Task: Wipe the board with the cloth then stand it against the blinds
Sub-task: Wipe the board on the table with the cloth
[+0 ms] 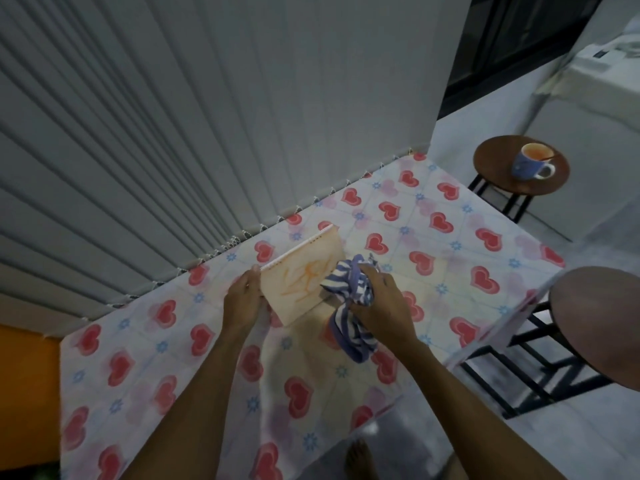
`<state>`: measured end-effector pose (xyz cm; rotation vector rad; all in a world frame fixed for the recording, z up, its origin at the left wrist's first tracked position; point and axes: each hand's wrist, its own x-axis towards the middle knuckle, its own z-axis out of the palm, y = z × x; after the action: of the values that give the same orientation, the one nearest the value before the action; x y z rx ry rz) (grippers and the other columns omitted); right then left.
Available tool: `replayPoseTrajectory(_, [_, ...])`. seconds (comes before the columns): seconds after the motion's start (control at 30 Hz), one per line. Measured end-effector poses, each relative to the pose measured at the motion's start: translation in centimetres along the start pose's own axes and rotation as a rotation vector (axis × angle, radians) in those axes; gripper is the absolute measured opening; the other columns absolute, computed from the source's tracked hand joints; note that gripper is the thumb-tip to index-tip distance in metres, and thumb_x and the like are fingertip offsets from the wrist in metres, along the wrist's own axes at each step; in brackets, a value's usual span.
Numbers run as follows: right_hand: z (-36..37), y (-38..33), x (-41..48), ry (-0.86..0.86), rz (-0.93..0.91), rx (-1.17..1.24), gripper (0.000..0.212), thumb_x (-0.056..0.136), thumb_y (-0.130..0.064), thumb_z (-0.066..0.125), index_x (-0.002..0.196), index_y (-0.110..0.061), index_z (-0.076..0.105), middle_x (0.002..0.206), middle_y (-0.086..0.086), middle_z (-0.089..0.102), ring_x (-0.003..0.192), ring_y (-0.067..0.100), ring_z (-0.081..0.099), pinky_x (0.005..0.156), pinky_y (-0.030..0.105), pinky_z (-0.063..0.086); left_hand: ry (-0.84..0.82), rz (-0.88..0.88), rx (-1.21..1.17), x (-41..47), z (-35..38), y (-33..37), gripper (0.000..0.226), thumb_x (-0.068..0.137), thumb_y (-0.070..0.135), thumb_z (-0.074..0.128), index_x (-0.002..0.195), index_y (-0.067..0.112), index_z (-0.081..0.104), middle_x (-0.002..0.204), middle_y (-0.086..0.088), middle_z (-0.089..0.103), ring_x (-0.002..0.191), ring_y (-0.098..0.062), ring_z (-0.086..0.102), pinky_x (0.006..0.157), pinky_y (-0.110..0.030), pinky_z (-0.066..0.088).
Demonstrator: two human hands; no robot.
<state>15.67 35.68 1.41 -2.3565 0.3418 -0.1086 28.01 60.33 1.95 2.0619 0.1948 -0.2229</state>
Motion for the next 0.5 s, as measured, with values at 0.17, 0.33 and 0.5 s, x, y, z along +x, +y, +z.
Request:
replayPoseTrajectory(0.17, [-0.8, -1.4, 1.5, 0.059, 0.022, 0.084, 0.064, 0.091, -0.029, 0.071, 0.149, -0.018, 0.045, 0.134, 0.011, 0.058, 0.117, 0.028, 0.058, 0.09, 0.029, 0.048, 0.053, -0.136, -0.18, 0.0, 0.6, 1.1, 0.046, 0.102, 0.057, 0.043, 0.088, 0.023, 0.071, 0.077, -0.007, 0.073, 0.06, -0.021, 0.067, 0.056, -0.033, 0.054])
replayPoseTrajectory(0.33, [0.8, -3.7, 1.7, 0.008, -0.167, -0.026, 0.067, 0.092, -0.033, 0.072, 0.148, -0.005, 0.048, 0.142, 0.021, 0.059, 0.123, 0.034, 0.061, 0.101, 0.04, 0.055, 0.055, -0.411, -0.389, -0.5, 1.9, 0.6, 0.047, 0.102, 0.055, 0.046, 0.096, 0.016, 0.071, 0.067, -0.007, 0.075, 0.051, -0.021, 0.069, 0.052, -0.031, 0.05])
replayPoseTrajectory(0.5, [5.1, -4.9, 2.1, -0.116, -0.198, -0.097, 0.063, 0.096, -0.051, 0.058, 0.152, -0.031, 0.038, 0.155, 0.01, 0.044, 0.137, 0.035, 0.048, 0.103, 0.047, 0.052, 0.081, -0.504, -0.449, -0.9, 3.1, -0.4, 0.052, 0.102, 0.056, 0.045, 0.105, 0.01, 0.07, 0.105, -0.022, 0.075, 0.094, -0.044, 0.073, 0.089, -0.058, 0.059])
